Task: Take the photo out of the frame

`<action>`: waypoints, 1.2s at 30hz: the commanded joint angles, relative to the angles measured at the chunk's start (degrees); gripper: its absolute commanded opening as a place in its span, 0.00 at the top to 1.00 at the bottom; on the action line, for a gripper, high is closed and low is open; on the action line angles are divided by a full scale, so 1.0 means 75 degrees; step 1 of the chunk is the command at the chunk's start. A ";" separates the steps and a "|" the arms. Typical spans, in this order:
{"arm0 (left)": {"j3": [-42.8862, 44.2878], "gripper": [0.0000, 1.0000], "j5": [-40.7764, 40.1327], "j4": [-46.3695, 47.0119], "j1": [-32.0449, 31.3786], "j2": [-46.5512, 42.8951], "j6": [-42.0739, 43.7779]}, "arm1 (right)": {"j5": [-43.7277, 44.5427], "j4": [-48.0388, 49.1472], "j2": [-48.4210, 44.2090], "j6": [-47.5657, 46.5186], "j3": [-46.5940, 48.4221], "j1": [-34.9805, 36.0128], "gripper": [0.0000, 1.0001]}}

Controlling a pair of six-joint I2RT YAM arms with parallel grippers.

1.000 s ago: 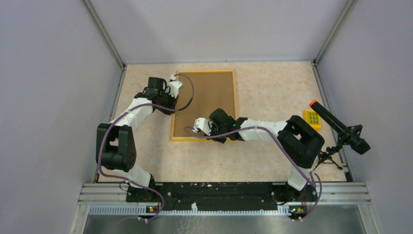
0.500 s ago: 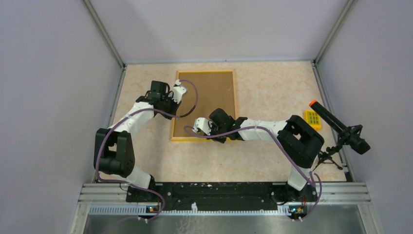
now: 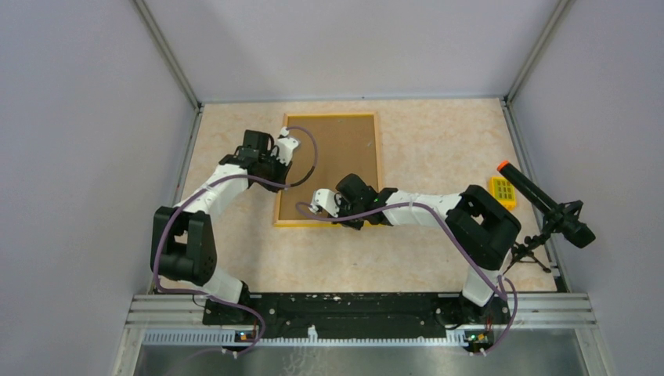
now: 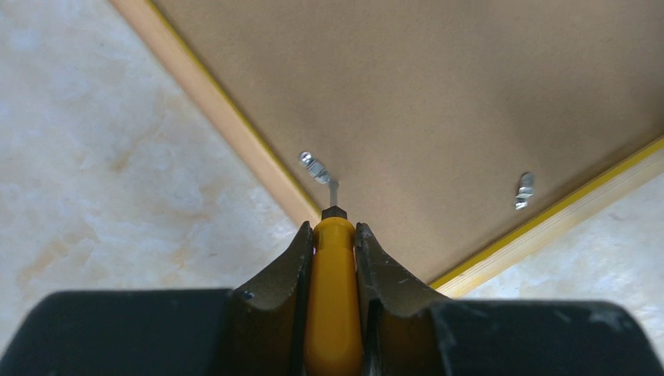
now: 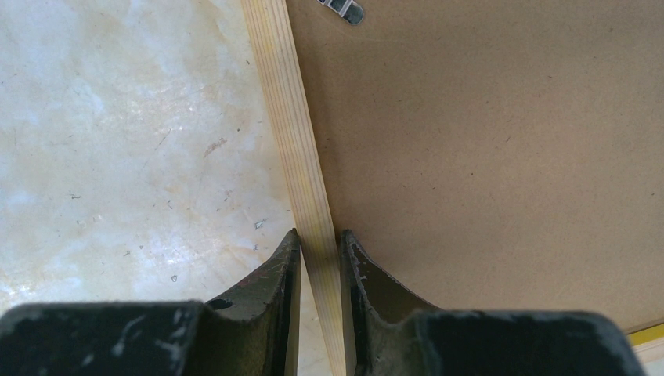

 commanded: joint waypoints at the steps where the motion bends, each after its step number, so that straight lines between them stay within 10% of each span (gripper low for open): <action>1: -0.0098 1.00 0.0729 0.0291 -0.0134 0.0120 -0.0670 | 0.0363 -0.0422 0.0597 0.0157 -0.0143 -0.0169 1.00; 36: 0.0301 1.00 -0.0094 0.0063 0.0257 -0.0058 -0.0860 | 0.0280 -0.0505 0.0564 0.0174 -0.0196 -0.0179 1.00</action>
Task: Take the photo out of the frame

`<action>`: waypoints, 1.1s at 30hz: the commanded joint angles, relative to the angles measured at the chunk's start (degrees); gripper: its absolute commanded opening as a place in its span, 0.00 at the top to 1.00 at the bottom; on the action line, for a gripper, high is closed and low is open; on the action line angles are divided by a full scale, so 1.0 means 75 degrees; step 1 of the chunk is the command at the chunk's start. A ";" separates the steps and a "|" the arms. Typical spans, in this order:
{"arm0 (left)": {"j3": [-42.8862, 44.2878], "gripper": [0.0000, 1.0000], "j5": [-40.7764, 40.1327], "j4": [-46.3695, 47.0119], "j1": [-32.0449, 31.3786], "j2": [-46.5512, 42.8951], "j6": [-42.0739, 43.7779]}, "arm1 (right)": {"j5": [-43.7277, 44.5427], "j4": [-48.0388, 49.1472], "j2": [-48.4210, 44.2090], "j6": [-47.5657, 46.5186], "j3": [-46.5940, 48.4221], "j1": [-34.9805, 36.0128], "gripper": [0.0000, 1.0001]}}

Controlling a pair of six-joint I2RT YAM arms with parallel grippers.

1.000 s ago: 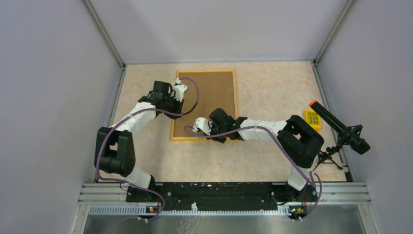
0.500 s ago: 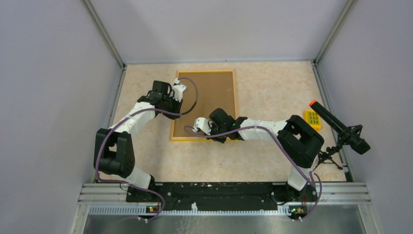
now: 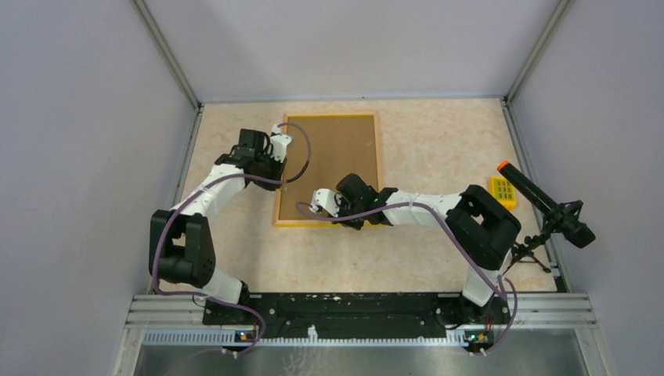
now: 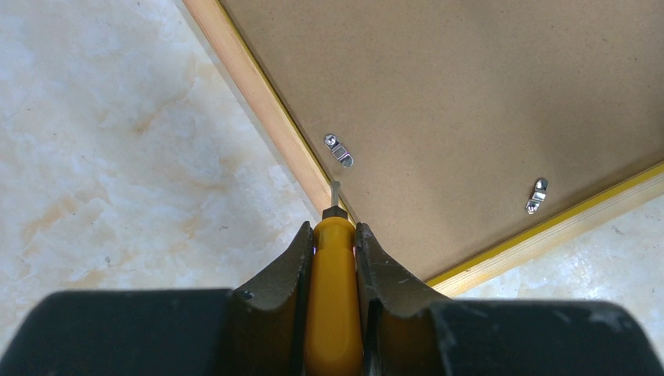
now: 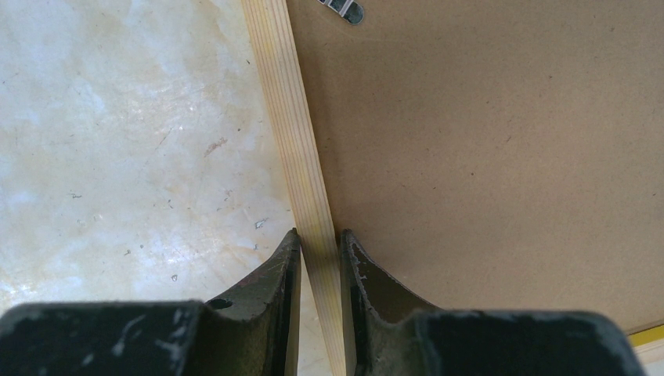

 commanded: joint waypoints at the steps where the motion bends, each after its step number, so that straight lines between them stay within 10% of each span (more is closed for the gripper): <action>1: 0.0238 1.00 0.0236 0.0280 0.0018 0.0124 -0.0225 | 0.0322 -0.0509 0.0570 0.0177 -0.0193 -0.0164 1.00; 33: -0.0034 1.00 0.1326 0.0961 -0.0252 0.0519 -0.0991 | 0.0322 -0.0671 0.0565 0.0155 -0.0140 -0.0164 1.00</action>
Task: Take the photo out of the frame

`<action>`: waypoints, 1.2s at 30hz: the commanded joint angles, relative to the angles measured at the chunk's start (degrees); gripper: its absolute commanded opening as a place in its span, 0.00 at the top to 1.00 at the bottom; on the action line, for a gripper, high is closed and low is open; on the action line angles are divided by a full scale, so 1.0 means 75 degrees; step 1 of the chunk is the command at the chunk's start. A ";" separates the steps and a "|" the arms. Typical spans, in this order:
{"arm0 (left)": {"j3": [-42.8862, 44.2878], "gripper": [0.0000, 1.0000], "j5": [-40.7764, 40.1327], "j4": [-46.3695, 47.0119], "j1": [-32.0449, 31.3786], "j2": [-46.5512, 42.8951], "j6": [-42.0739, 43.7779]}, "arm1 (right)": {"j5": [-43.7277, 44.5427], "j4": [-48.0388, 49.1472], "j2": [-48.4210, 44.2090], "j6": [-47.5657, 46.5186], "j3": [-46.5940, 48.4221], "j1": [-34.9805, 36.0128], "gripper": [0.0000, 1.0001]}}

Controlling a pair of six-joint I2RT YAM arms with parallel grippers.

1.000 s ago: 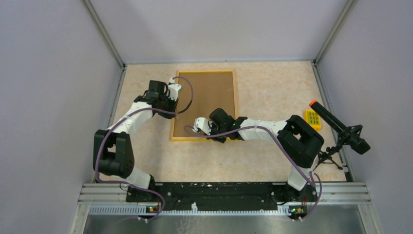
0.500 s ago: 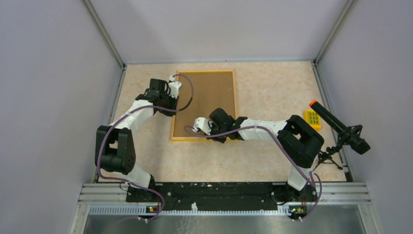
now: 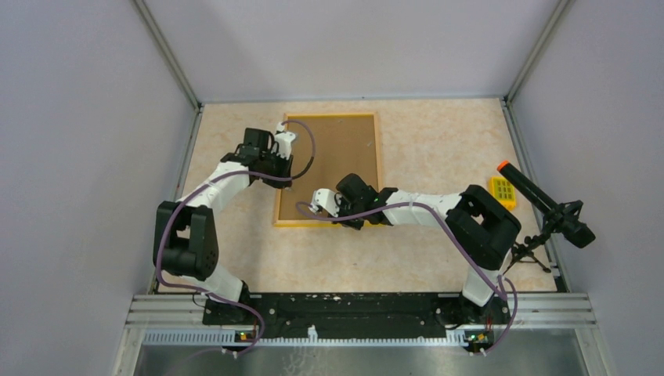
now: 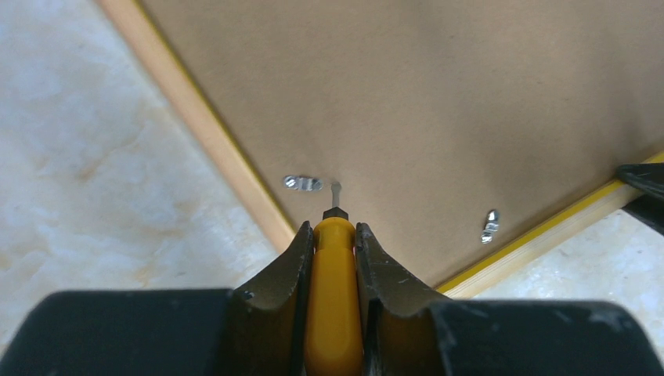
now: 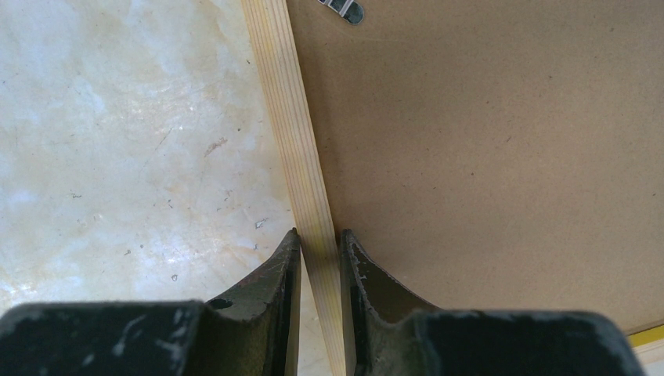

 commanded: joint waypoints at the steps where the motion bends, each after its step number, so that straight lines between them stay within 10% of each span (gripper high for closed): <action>1: -0.0084 1.00 0.0398 0.0420 -0.0085 0.0115 -0.0412 | 0.0325 -0.0676 0.0546 0.0157 -0.0144 -0.0164 1.00; 4: 0.0076 1.00 0.0528 0.0387 -0.0078 0.0133 -0.0456 | 0.0194 -0.0816 0.0471 0.0221 -0.0112 -0.0195 1.00; 15: 0.1255 1.00 0.2250 -0.1051 -0.0039 -0.0025 -0.0202 | -0.1014 -0.1298 -0.0907 0.0433 0.0207 -0.0677 0.38; 36: 0.1768 1.00 0.5685 -0.1257 -0.0039 0.0411 -0.2387 | -0.3087 -0.1407 -0.1009 0.1542 0.2375 -0.1302 0.50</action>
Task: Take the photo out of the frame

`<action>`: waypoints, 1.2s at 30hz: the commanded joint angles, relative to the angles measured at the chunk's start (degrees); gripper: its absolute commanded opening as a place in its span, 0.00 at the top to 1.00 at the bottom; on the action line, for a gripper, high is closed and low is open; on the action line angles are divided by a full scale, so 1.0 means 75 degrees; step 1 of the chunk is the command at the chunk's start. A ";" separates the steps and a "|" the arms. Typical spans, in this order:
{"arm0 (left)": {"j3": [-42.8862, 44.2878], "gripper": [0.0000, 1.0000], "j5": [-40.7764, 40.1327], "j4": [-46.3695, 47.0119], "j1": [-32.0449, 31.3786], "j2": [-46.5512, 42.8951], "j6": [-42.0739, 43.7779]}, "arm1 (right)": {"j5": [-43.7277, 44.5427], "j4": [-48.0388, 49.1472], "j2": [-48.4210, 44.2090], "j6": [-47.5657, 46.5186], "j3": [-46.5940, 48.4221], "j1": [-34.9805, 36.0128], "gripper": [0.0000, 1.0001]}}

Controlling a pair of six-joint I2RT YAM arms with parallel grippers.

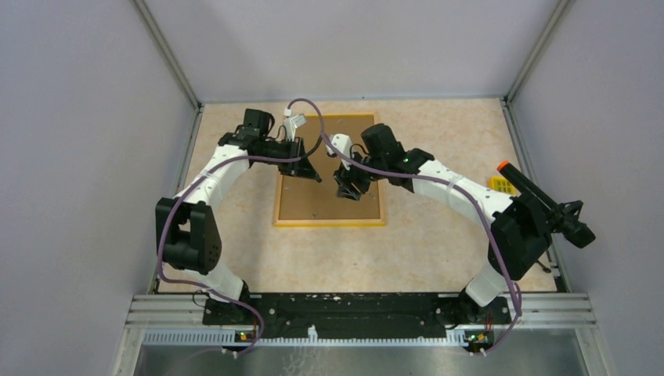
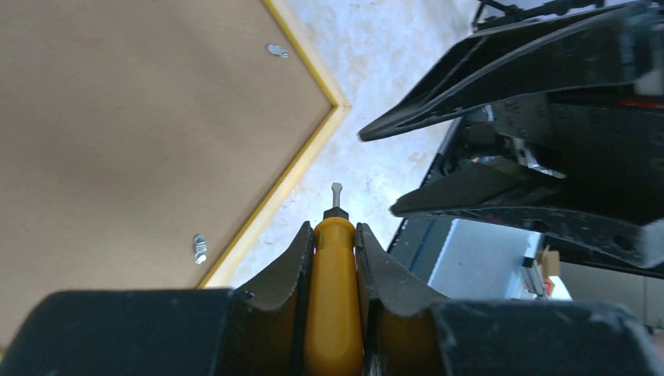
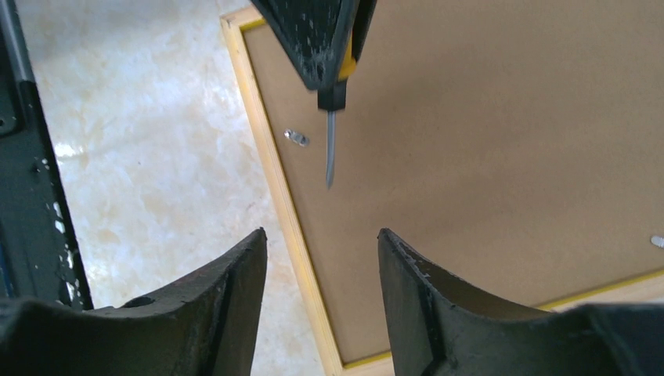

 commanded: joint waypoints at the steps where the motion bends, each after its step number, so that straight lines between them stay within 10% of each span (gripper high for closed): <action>1: -0.0039 1.00 0.0968 0.0428 0.0021 0.0047 -0.0617 | -0.0505 0.0123 0.0284 0.0257 0.0406 0.0054 0.50; 27: -0.0130 1.00 0.1288 0.0936 -0.0109 0.0301 -0.1254 | 0.0326 0.0277 0.0649 0.0698 0.0910 0.0344 1.00; 29: -0.0091 0.83 0.1082 0.0971 -0.0082 0.0304 -0.1285 | 0.0425 0.0320 0.0571 0.0899 0.0776 0.0213 1.00; 34: -0.0060 0.04 0.0436 0.1067 0.0314 0.0198 -0.1392 | 0.1391 0.0461 0.0201 0.1335 0.0049 -0.0282 1.00; 36: -0.0113 0.01 0.0233 0.1319 0.0535 0.0049 -0.1494 | 0.1817 0.0570 -0.0005 0.1520 -0.0375 -0.0555 1.00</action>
